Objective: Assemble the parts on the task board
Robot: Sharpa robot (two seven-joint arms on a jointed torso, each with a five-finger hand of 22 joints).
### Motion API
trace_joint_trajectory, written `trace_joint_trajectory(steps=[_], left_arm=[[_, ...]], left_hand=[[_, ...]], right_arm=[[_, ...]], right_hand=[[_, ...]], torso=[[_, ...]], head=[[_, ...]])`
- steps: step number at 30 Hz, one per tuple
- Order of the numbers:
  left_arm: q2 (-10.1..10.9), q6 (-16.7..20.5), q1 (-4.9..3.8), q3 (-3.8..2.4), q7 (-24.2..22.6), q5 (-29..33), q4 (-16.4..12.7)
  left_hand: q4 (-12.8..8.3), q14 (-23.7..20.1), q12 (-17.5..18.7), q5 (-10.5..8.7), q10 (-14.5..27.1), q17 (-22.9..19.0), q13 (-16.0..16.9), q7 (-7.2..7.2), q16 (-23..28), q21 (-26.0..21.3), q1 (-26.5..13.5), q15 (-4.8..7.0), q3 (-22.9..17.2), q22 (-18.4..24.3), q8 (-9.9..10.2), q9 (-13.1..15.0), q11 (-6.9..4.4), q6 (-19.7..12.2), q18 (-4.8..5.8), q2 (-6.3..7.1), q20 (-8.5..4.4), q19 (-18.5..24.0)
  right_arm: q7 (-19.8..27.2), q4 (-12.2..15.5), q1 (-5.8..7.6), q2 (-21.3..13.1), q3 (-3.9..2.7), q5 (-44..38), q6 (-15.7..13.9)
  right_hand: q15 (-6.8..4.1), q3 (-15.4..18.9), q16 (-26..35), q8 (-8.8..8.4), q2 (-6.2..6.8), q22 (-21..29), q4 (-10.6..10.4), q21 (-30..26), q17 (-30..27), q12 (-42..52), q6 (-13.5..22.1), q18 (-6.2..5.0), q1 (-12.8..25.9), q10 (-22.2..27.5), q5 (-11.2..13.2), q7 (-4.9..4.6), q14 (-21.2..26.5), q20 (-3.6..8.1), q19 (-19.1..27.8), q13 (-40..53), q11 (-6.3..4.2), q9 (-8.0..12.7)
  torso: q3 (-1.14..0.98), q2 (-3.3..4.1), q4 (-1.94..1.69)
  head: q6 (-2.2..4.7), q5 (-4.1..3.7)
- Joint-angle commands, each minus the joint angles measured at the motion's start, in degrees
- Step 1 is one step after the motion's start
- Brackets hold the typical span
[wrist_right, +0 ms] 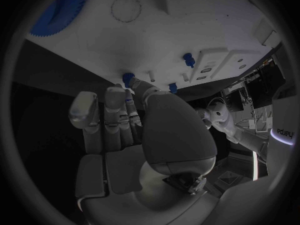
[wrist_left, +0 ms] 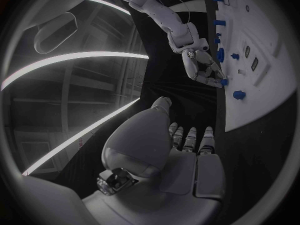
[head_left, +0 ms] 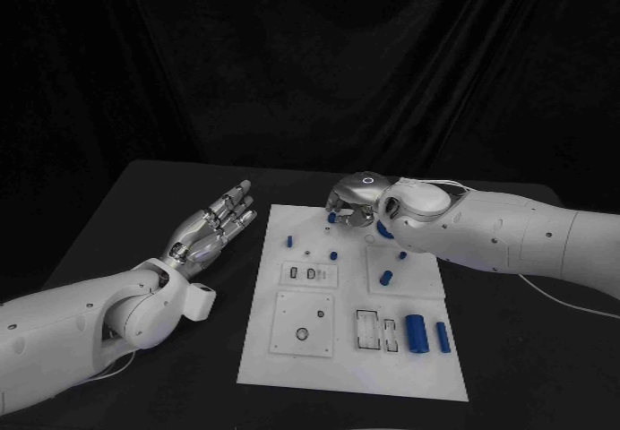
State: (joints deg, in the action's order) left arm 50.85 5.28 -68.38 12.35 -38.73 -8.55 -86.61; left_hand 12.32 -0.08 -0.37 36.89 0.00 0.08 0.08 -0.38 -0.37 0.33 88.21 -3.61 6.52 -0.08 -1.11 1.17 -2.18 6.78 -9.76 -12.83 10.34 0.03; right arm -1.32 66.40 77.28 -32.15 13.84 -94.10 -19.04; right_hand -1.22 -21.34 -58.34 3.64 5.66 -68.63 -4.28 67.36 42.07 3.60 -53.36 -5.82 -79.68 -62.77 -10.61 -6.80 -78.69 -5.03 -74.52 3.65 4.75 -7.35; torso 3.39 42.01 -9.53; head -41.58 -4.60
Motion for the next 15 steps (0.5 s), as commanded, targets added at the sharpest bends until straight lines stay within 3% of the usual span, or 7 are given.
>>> trace_joint_trajectory(steps=[1, 2, 4, 5, 9, 15], left_arm=[[-0.2, -1.0, 0.00, -0.05, -0.7, -0.1, 0.1], [-0.2, -1.0, 0.00, -0.05, -0.7, -0.1, 0.1], [-0.2, -1.0, 0.00, -0.05, -0.6, -0.1, 0.2], [-0.2, -1.1, 0.00, -0.05, -0.6, -0.1, 0.2], [-0.1, -1.1, 0.01, -0.05, -0.5, -0.1, 0.2], [0.3, -0.8, 0.01, -0.04, -0.4, -0.1, 0.0]], left_hand=[[-0.2, 0.1, 0.4, 0.34, 0.0, -0.1, -0.1, 0.19, 0.4, -0.3, 0.1, -0.53, -0.3, 0.1, -0.3, 0.1, 0.45, 0.2, -0.45, 0.12, 0.34, 0.0], [-0.2, 0.1, 0.4, 0.34, 0.0, -0.1, -0.1, 0.19, 0.4, -0.3, 0.1, -0.53, -0.3, 0.1, -0.3, 0.1, 0.45, 0.2, -0.45, 0.12, 0.34, 0.0], [-0.2, 0.1, 0.4, 0.34, 0.0, -0.1, -0.1, 0.24, 0.4, -0.3, 0.2, -0.54, -0.4, 0.1, -0.3, 0.1, 0.50, 0.2, -0.45, 0.11, 0.35, 0.0], [-0.2, 0.1, 0.4, 0.34, 0.0, -0.1, -0.1, 0.24, 0.4, -0.3, 0.2, -0.54, -0.4, 0.1, -0.3, 0.1, 0.50, 0.2, -0.45, 0.11, 0.35, 0.0], [-0.3, 0.1, 0.4, 0.35, 0.0, -0.1, -0.1, 0.33, 0.4, -0.3, 0.2, -0.57, -0.4, 0.1, -0.3, 0.1, 0.60, 0.2, -0.45, 0.09, 0.37, 0.0], [-0.4, 0.1, 0.4, 0.35, 0.0, -0.1, -0.1, 0.36, 0.4, -0.3, 0.2, -0.58, -0.5, 0.1, -0.3, 0.1, 0.64, 0.3, -0.45, 0.08, 0.39, 0.0]], right_arm=[[-2.7, -0.1, -0.16, -0.1, -0.03, -0.1, 1.8], [-2.9, -0.1, -0.17, -0.1, -0.03, -0.1, 1.9], [-3.1, 0.0, -0.17, -0.3, -0.03, -0.1, 1.6], [-3.0, 0.0, -0.17, -0.4, -0.03, -0.1, 1.2], [-2.7, 0.4, -0.16, -1.0, -0.03, -0.1, -1.2], [-3.3, 2.9, 1.18, -3.6, -0.05, -0.1, -3.3]], right_hand=[[0.22, 0.7, 1.2, -0.20, 0.80, 1.0, -0.3, -1.7, -1.5, -0.1, 4.9, -0.49, 0.4, 4.5, 0.7, 1.86, 1.3, -0.19, 1.5, 0.0, 0.43, 1.3], [0.23, 1.1, 1.5, -0.08, 0.75, 1.3, -0.2, -2.3, -1.9, 0.0, 6.1, -0.55, 0.5, 5.6, 0.9, 2.30, 1.7, -0.33, 1.9, 0.1, 0.49, 1.6], [0.44, 2.0, 2.4, -0.30, 0.59, 2.1, 0.0, -3.6, -3.2, 0.0, 11.6, -0.86, 0.5, 8.8, 1.1, 1.90, 2.7, -0.39, 2.8, 0.1, 0.51, 2.8], [0.52, 3.1, 2.8, -0.38, 0.30, 2.5, 0.4, -4.6, -3.9, 0.0, 15.2, -0.99, 0.4, 11.0, 1.2, 2.88, 3.4, -0.57, 3.4, 0.2, 0.61, 3.5], [0.55, 3.8, 2.9, -0.54, 0.01, 2.6, 0.8, -5.0, -4.1, 0.0, 17.2, -1.08, 0.1, 12.2, 1.0, 2.98, 3.6, -0.59, 3.6, 0.2, 0.58, 3.8], [0.42, 4.3, 3.9, -0.12, -0.31, 3.2, 1.0, -6.0, -5.7, 0.5, 15.4, -1.32, -0.1, 11.6, 0.7, 2.55, 4.2, -0.53, 4.1, 0.4, 0.33, 3.6]], torso=[[0.01, -0.03, -0.01], [0.00, -0.03, -0.03], [0.01, -0.05, 0.03], [0.01, -0.05, 0.03], [0.00, -0.04, 0.01], [0.00, -0.06, -0.02]], head=[[-0.16, 0.03], [-0.18, 0.01], [-0.28, -0.07], [-0.28, -0.07], [-0.18, 0.15], [-0.11, 0.40]])
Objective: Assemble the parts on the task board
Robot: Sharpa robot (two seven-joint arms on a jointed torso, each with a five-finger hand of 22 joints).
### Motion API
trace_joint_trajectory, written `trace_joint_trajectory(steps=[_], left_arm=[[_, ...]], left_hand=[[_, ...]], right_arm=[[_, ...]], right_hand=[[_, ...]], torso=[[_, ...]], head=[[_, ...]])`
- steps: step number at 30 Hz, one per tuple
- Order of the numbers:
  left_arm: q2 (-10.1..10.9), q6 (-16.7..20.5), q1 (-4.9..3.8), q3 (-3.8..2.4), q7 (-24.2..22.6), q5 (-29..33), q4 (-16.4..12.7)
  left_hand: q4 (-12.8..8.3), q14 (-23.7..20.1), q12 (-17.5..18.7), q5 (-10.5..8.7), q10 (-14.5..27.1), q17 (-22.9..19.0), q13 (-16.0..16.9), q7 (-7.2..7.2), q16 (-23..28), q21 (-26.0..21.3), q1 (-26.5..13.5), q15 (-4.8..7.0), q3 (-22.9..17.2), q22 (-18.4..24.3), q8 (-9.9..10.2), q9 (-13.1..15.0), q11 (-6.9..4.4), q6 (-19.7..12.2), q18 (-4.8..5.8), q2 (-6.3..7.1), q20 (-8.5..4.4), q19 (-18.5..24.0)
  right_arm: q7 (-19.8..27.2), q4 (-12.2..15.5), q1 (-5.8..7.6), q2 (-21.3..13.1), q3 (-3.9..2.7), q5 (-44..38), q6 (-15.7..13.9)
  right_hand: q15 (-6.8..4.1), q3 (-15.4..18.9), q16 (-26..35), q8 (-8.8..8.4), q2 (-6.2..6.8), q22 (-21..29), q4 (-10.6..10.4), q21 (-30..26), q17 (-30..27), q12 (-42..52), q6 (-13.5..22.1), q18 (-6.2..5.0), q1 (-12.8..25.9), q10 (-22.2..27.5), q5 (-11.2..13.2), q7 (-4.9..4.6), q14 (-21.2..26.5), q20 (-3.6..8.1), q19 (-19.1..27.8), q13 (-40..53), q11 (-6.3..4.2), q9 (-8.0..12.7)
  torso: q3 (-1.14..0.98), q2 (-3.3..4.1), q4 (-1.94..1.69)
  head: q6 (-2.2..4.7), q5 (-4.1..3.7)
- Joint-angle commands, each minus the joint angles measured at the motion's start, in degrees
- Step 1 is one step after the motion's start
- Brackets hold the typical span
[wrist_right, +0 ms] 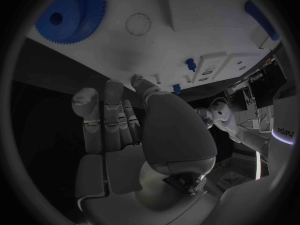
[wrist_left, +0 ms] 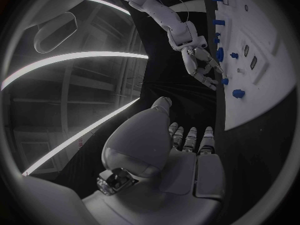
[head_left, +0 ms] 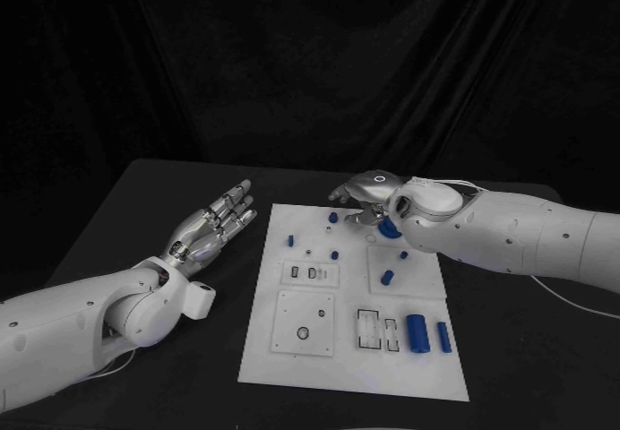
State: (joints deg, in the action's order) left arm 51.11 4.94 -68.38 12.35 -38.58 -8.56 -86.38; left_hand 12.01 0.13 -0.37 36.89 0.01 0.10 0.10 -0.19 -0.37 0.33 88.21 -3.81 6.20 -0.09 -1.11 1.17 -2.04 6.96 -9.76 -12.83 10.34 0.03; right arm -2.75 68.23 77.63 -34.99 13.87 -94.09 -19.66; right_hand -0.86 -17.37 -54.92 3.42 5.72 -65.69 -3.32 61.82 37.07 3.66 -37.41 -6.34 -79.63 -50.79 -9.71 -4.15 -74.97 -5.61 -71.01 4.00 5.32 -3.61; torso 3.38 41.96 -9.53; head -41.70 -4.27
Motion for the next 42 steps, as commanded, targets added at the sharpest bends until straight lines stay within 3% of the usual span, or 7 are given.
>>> trace_joint_trajectory(steps=[1, 9, 13, 14, 15, 18, 42], left_arm=[[0.1, -0.4, 0.01, -0.04, -0.5, -0.1, -0.2], [0.3, 0.4, 0.01, -0.04, -0.5, -0.1, -0.4], [0.5, 0.7, 0.01, -0.04, -0.5, -0.1, -0.4], [0.5, 0.7, 0.01, -0.04, -0.5, -0.1, -0.4], [0.5, 0.6, 0.01, -0.04, -0.5, -0.1, -0.4], [0.5, 0.4, 0.02, -0.04, -0.4, -0.1, -0.4], [0.4, -0.4, 0.15, -0.04, 0.3, -0.1, -0.1]], left_hand=[[0.0, -0.1, 0.4, 0.35, 0.0, -0.1, -0.1, 0.18, 0.4, -0.3, 0.2, -0.38, -0.2, 0.1, -0.3, 0.1, 0.50, 0.1, -0.44, 0.08, 0.39, 0.0], [-0.2, -0.1, 0.4, 0.37, 0.0, -0.1, -0.1, 0.27, 0.4, -0.3, 0.2, -0.45, -0.2, 0.1, -0.3, 0.1, 0.57, 0.3, -0.45, 0.16, 0.47, 0.0], [-0.4, -0.1, 0.4, 0.44, 0.0, -0.1, -0.1, 0.39, 0.4, -0.3, 0.2, -0.65, -0.3, 0.1, -0.3, 0.1, 0.66, 0.4, -0.46, 0.29, 0.67, 0.0], [-0.4, -0.1, 0.4, 0.44, 0.0, -0.1, -0.1, 0.39, 0.4, -0.3, 0.2, -0.65, -0.3, 0.1, -0.3, 0.1, 0.66, 0.4, -0.46, 0.29, 0.67, 0.0], [-0.4, -0.1, 0.4, 0.44, 0.0, -0.1, -0.1, 0.39, 0.4, -0.3, 0.2, -0.65, -0.3, 0.1, -0.3, 0.1, 0.66, 0.4, -0.46, 0.29, 0.67, 0.0], [-0.5, -0.1, 0.4, 0.50, 0.0, -0.1, -0.1, 0.44, 0.4, -0.3, 0.1, -0.76, -0.4, 0.1, -0.3, 0.1, 0.70, 0.4, -0.46, 0.28, 0.78, 0.0], [-0.8, -0.1, 0.4, 0.53, 0.0, -0.1, -0.1, 0.44, 0.4, -0.3, 0.1, -1.32, -0.7, 0.1, -0.2, 0.1, 0.76, 0.2, -0.44, 0.17, 1.16, 0.0]], right_arm=[[-2.2, 2.0, 1.31, -1.6, -0.09, -0.1, -2.5], [-3.5, 9.7, 3.70, -9.3, -0.08, 0.3, -1.3], [-3.7, 11.8, 3.84, -12.6, -0.02, 2.8, -0.2], [-4.0, 12.2, 3.75, -13.4, 0.00, 3.7, 0.5], [-4.3, 12.5, 3.65, -14.1, 0.02, 4.3, 1.1], [-5.7, 13.1, 3.22, -16.1, 0.08, 5.7, 3.5], [-7.1, 10.7, 0.23, -16.5, 0.17, 6.8, 6.6]], right_hand=[[-0.01, 0.6, 1.0, 0.40, -0.55, 0.5, 0.0, -0.9, -1.3, 0.7, -2.1, -0.87, -0.2, -0.9, -0.1, -0.69, 0.8, 0.11, 0.7, 0.2, -0.37, -0.3], [-1.97, 2.8, 1.6, 0.69, -0.74, 0.2, 0.0, -2.4, -2.1, 15.0, -7.4, -0.91, -0.2, -14.2, 0.4, -0.99, 0.7, 1.96, 0.6, 8.4, -3.61, -0.7], [-2.39, 6.5, 3.4, 0.62, -1.28, 1.0, -1.0, -6.2, -4.2, 44.5, -8.7, -1.36, 1.4, -0.9, 1.0, -0.01, 2.1, 2.52, 1.6, 34.8, -4.71, -1.3], [-2.53, 7.1, 1.3, 0.73, -0.98, 0.6, -1.5, -6.5, -1.4, 54.3, -9.3, -1.24, 1.8, -4.1, 1.3, 0.03, 1.3, 2.46, 1.3, 45.2, -4.75, -1.7], [-1.97, 8.8, -16.7, 1.09, -0.79, -3.7, -2.9, -1.4, 23.7, 76.2, -10.7, -0.38, 3.7, -22.2, 2.7, -0.79, -5.7, 2.58, -1.8, 70.5, -4.26, -2.6], [-1.28, 10.6, -30.7, 0.84, -0.79, -9.0, -4.3, 4.2, 45.5, 85.6, -11.2, 0.85, 5.1, -37.2, 3.4, -1.48, -11.6, 1.45, -4.1, 84.6, -4.40, -3.9], [-0.27, 10.8, -35.1, 0.35, -0.10, -19.8, -7.9, 18.9, 52.9, 86.3, -11.4, 3.84, 5.8, -39.2, 0.8, -3.24, -15.0, 0.67, -12.6, 86.0, -3.04, -5.5]], torso=[[0.00, 0.00, 0.02], [0.05, -0.13, 0.15], [0.13, -0.27, 0.32], [0.16, -0.30, 0.34], [0.18, -0.26, 0.27], [0.23, -0.32, 0.22], [0.23, -0.34, 0.56]], head=[[-0.05, 0.05], [0.03, 0.10], [0.12, 0.12], [0.06, 0.19], [0.09, 0.19], [0.15, 0.14], [0.08, 0.22]])
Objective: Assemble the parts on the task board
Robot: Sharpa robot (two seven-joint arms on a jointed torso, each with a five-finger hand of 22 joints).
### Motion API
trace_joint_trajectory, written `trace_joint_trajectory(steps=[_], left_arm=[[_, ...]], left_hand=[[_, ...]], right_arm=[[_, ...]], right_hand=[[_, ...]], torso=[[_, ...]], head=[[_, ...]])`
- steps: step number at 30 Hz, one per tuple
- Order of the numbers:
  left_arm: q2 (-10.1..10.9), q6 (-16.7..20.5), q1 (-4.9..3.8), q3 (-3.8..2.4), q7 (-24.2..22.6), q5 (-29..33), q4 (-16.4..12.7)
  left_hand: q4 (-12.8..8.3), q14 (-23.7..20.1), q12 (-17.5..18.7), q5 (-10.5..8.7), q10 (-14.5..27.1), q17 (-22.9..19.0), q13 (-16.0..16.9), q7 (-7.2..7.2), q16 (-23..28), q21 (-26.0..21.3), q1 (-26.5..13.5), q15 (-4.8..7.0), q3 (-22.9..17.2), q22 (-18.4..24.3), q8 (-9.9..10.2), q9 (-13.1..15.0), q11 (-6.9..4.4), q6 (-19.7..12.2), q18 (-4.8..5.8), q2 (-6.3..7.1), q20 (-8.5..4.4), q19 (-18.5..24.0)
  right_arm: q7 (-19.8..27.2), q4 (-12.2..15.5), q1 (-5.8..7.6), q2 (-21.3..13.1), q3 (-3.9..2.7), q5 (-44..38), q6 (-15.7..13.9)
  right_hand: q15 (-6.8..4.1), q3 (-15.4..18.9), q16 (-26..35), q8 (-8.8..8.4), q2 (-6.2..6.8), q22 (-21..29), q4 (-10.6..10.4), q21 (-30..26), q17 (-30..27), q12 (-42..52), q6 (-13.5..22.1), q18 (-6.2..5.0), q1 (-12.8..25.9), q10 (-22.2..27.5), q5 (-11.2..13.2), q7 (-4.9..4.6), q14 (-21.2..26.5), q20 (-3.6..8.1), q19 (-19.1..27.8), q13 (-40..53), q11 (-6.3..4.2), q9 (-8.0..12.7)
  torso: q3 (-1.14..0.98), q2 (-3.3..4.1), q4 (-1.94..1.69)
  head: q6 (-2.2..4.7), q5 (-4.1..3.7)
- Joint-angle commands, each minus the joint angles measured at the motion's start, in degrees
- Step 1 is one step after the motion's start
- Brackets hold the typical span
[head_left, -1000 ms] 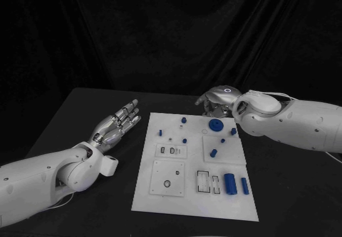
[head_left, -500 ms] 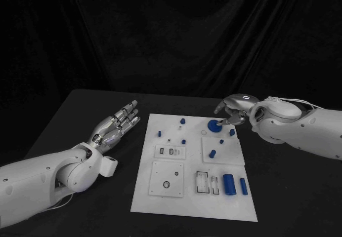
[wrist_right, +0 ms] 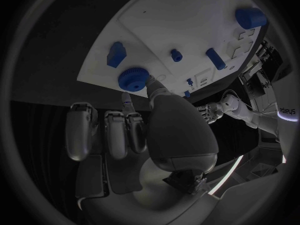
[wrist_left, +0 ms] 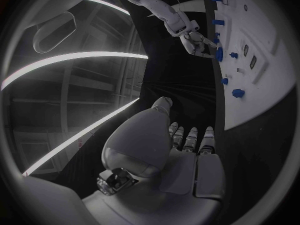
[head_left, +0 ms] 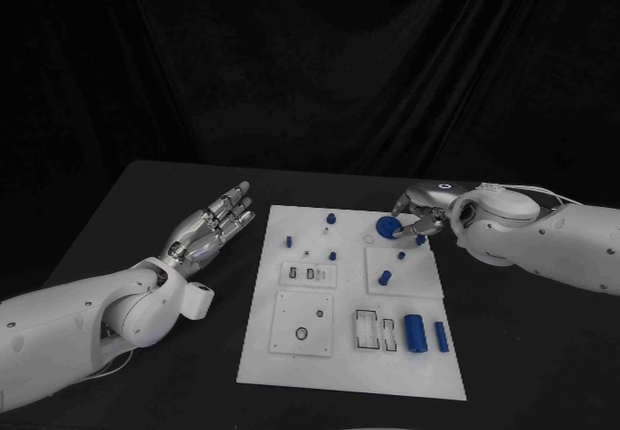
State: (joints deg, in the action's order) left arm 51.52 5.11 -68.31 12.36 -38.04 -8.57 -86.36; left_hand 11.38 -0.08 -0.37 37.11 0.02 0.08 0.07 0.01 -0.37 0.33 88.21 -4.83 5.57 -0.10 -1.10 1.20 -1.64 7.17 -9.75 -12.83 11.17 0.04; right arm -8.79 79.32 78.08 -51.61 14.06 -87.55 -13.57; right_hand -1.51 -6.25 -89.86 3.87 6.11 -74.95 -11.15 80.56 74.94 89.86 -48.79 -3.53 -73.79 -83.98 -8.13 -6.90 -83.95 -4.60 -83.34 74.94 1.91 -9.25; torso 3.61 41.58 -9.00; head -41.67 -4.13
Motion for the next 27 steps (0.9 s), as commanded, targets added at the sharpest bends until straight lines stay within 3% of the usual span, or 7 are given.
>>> trace_joint_trajectory(steps=[1, 5, 12, 14, 19, 22, 27], left_arm=[[0.0, -0.6, 0.08, -0.04, -0.3, -0.1, -0.1], [-0.1, -0.8, 0.08, -0.04, -0.1, -0.1, -0.1], [0.0, -1.0, 0.09, -0.04, 0.0, -0.1, -0.1], [0.0, -1.0, 0.09, -0.04, 0.1, -0.1, -0.1], [0.0, -1.1, 0.10, -0.04, 0.3, -0.1, -0.1], [0.0, -1.2, 0.10, -0.04, 0.4, -0.1, -0.1], [-0.1, -1.4, 0.11, -0.04, 0.5, -0.1, 0.0]], left_hand=[[-0.2, 0.1, 0.4, 0.30, 0.0, -0.1, -0.1, 0.23, 0.4, -0.3, 0.1, -0.37, -0.2, 0.1, -0.2, 0.0, 0.39, -0.1, -0.44, 0.16, 0.38, 0.0], [-0.3, 0.1, 0.4, 0.29, 0.0, -0.1, -0.1, 0.25, 0.4, -0.3, 0.0, -0.56, -0.3, 0.1, -0.2, 0.0, 0.46, -0.1, -0.44, 0.14, 0.49, 0.0], [-0.4, 0.1, 0.4, 0.29, 0.0, -0.1, -0.1, 0.30, 0.4, -0.3, 0.0, -0.73, -0.3, 0.1, -0.2, 0.0, 0.51, -0.1, -0.43, 0.14, 0.62, 0.0], [-0.4, 0.1, 0.4, 0.29, 0.0, -0.1, -0.1, 0.32, 0.4, -0.3, 0.0, -0.77, -0.4, 0.1, -0.2, 0.0, 0.53, -0.1, -0.42, 0.15, 0.66, 0.0], [-0.5, 0.1, 0.4, 0.29, 0.0, -0.1, -0.1, 0.35, 0.4, -0.3, -0.1, -0.93, -0.5, 0.1, -0.2, 0.0, 0.62, -0.1, -0.42, 0.16, 0.80, -0.1], [-0.5, 0.1, 0.4, 0.29, 0.0, -0.1, -0.1, 0.36, 0.4, -0.3, -0.1, -0.96, -0.5, 0.1, -0.2, 0.0, 0.63, -0.1, -0.41, 0.16, 0.83, -0.1], [-0.5, 0.1, 0.4, 0.29, 0.0, -0.1, -0.1, 0.36, 0.4, -0.3, -0.1, -0.96, -0.5, 0.1, -0.2, 0.0, 0.63, -0.1, -0.41, 0.16, 0.83, -0.1]], right_arm=[[-0.9, -0.5, -0.26, 0.3, -0.02, 0.3, 0.5], [-0.5, -0.9, -0.36, 0.7, -0.02, 0.3, 0.1], [0.2, -1.1, -0.46, 1.0, -0.03, 0.3, -0.9], [0.5, -1.2, -0.49, 1.0, -0.03, 0.3, -1.2], [1.1, -1.4, -0.51, 1.0, -0.03, 0.3, -1.3], [1.2, -1.5, -0.52, 1.1, -0.03, 0.3, -1.1], [0.9, -1.6, -0.55, 1.4, -0.03, 0.3, -0.5]], right_hand=[[0.45, -0.3, -0.1, -0.10, -0.53, -10.5, 0.0, 0.2, 15.1, 0.1, 0.0, 1.01, -0.1, -6.0, -1.0, -0.55, -6.0, -0.41, -0.2, 15.1, 0.43, 0.2], [0.76, -0.7, -0.1, -0.02, -1.27, -10.6, 0.5, 0.0, 15.1, 0.1, 0.0, 0.93, -0.5, -6.0, -4.9, -0.78, -6.0, -0.87, -0.1, 15.1, 0.73, 0.7], [0.74, -1.2, -0.1, 0.00, -1.79, -10.7, 1.0, -0.3, 15.1, 0.1, -0.1, 0.86, -0.5, -6.0, -9.9, -0.74, -6.0, -0.93, 0.1, 15.1, 0.67, 1.1], [0.74, -1.3, -0.1, 0.03, -1.89, -10.7, 1.0, -0.4, 15.1, 0.1, -0.3, 0.84, -0.2, -6.0, -12.2, -0.75, -6.0, -0.93, 0.1, 15.1, 0.67, 1.2], [0.61, -2.9, -0.1, 0.39, -1.90, -10.9, 0.5, -0.6, 15.1, 0.1, -2.0, 0.82, 0.9, -6.0, -21.2, -0.57, -6.0, -0.83, 0.2, 15.1, 0.52, 1.2], [0.57, -3.1, -0.1, 0.53, -1.82, -10.8, 0.4, -0.9, 15.1, 0.1, -2.5, 0.76, 1.3, -6.0, -21.6, -0.49, -6.0, -0.81, 0.3, 15.1, 0.48, 1.1], [0.50, -3.5, -0.1, 0.38, -1.38, -10.9, 0.3, -1.1, 15.1, 0.1, -2.9, 0.73, 1.9, -6.0, -17.7, -0.45, -6.0, -0.73, 0.4, 15.1, 0.42, 1.0]], torso=[[-0.01, 0.04, 0.07], [0.02, 0.05, -0.16], [0.02, 0.05, -0.12], [0.04, 0.05, -0.13], [0.08, 0.03, -0.12], [0.08, 0.01, -0.05], [0.07, 0.02, -0.13]], head=[[0.03, 0.10], [0.05, -0.08], [0.53, -0.24], [0.59, -0.18], [0.55, -0.09], [0.52, -0.07], [0.53, -0.14]])
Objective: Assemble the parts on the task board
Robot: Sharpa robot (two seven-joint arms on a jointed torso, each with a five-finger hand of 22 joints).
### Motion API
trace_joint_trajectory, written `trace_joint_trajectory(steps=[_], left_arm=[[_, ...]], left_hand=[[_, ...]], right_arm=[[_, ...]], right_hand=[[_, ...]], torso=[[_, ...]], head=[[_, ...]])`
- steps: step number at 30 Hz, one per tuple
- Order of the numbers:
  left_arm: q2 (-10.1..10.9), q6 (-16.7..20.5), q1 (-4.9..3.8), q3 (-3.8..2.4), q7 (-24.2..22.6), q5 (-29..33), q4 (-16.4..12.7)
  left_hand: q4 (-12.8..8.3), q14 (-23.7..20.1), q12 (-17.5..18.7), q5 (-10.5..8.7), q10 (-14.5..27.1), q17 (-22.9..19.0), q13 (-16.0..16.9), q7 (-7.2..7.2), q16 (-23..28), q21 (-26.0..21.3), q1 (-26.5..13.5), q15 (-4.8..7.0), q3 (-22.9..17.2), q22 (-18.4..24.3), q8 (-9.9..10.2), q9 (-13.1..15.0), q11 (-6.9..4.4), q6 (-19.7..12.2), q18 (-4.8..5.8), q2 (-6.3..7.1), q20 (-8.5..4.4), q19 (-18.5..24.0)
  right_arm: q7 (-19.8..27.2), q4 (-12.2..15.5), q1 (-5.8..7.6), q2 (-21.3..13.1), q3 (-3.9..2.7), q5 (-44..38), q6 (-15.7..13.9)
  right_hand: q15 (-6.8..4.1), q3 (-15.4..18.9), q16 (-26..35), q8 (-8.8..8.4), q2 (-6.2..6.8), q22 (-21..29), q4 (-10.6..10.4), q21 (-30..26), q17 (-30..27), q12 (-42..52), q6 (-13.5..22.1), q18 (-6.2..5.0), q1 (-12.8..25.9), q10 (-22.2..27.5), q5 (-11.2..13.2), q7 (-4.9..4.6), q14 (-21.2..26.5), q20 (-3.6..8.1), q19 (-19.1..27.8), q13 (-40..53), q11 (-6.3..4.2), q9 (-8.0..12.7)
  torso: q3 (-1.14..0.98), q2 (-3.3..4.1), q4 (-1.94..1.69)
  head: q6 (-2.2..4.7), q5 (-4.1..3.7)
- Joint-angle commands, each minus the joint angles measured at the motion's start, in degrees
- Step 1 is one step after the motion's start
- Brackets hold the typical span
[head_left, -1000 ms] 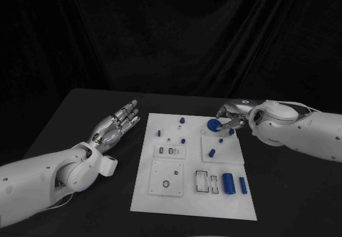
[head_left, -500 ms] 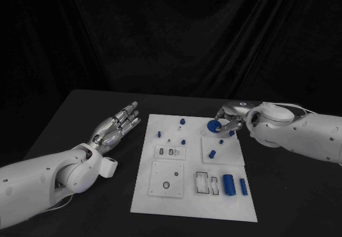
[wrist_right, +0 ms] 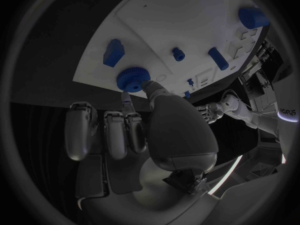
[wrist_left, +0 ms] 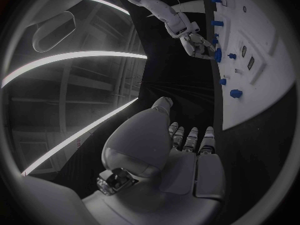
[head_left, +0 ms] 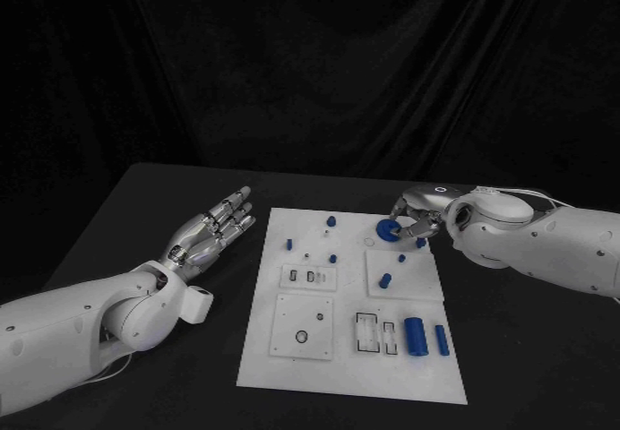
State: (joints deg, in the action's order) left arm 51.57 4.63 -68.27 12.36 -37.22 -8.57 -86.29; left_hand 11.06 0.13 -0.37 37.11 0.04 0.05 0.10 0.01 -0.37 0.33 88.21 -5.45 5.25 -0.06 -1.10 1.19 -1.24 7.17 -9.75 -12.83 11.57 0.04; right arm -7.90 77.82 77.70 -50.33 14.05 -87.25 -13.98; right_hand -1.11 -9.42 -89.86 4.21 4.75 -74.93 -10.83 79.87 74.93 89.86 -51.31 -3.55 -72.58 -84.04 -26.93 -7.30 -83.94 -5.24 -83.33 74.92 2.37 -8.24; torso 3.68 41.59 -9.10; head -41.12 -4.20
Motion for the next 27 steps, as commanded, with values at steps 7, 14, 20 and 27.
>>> trace_joint_trajectory(steps=[7, 14, 20, 27], left_arm=[[-0.3, -1.4, 0.10, -0.04, -0.2, -0.1, 0.0], [-0.4, -1.8, 0.13, -0.04, 0.0, -0.1, 0.2], [-0.4, -2.1, 0.17, -0.04, 0.3, -0.1, 0.3], [-0.5, -2.3, 0.21, -0.04, 0.6, -0.1, 0.4]], left_hand=[[-0.3, -0.1, 0.4, 0.28, 0.0, -0.1, -0.1, 0.45, 0.4, -0.3, -0.2, -0.50, -0.3, 0.0, -0.2, 0.0, 0.32, -0.1, -0.40, 0.17, 0.59, -0.1], [-0.3, -0.1, 0.4, 0.28, 0.0, -0.1, -0.1, 0.45, 0.4, -0.3, -0.2, -0.50, -0.3, 0.0, -0.2, 0.0, 0.32, -0.1, -0.40, 0.17, 0.59, -0.1], [-0.4, -0.1, 0.4, 0.25, 0.0, -0.1, -0.1, 0.55, 0.4, -0.3, -0.3, -0.59, -0.3, 0.0, -0.2, 0.1, 0.41, 0.0, -0.40, 0.23, 0.69, -0.1], [-0.4, -0.1, 0.4, 0.27, 0.0, -0.1, -0.1, 0.70, 0.4, -0.3, -0.3, -0.65, -0.4, 0.0, -0.2, 0.1, 0.48, 0.1, -0.40, 0.18, 0.77, -0.1]], right_arm=[[-0.4, -0.8, -0.35, 0.5, -0.02, 0.0, 0.7], [-0.4, -1.9, -0.90, 1.3, -0.02, 0.0, 0.9], [0.0, -2.5, -1.40, 1.9, -0.03, 0.0, 1.0], [0.6, -2.8, -1.67, 2.1, -0.03, 0.0, 0.8]], right_hand=[[0.04, 0.0, -0.1, -0.19, 0.47, -11.1, 0.4, -0.5, 15.1, 0.1, -0.4, 0.76, 0.9, -6.0, 7.7, 0.01, -6.1, -0.03, 0.2, 15.1, -0.08, -0.2], [0.11, 0.4, -0.1, -0.19, 0.72, -11.1, 0.9, -0.7, 15.1, 0.1, -0.4, 0.74, 0.6, -6.0, 11.3, -0.11, -6.1, -0.07, 0.3, 15.1, 0.02, -0.4], [0.06, 0.3, -0.1, 0.17, 0.77, -11.1, 1.5, -0.9, 15.1, 0.1, -1.1, 0.68, -0.1, -6.0, 11.7, 0.03, -6.1, -0.06, 0.4, 15.1, -0.06, -0.7], [-0.15, -0.6, -0.1, 1.10, 0.43, -11.1, 2.5, -1.5, 15.1, 0.1, -3.4, 0.58, -1.2, -6.0, 3.7, 0.33, -6.1, 0.15, 0.5, 15.1, -0.29, -2.2]], torso=[[0.00, 0.00, 0.04], [-0.02, 0.00, 0.02], [-0.05, 0.01, -0.07], [-0.05, 0.01, 0.01]], head=[[-0.19, -0.05], [-0.30, -0.04], [-0.40, -0.09], [-0.54, -0.11]])
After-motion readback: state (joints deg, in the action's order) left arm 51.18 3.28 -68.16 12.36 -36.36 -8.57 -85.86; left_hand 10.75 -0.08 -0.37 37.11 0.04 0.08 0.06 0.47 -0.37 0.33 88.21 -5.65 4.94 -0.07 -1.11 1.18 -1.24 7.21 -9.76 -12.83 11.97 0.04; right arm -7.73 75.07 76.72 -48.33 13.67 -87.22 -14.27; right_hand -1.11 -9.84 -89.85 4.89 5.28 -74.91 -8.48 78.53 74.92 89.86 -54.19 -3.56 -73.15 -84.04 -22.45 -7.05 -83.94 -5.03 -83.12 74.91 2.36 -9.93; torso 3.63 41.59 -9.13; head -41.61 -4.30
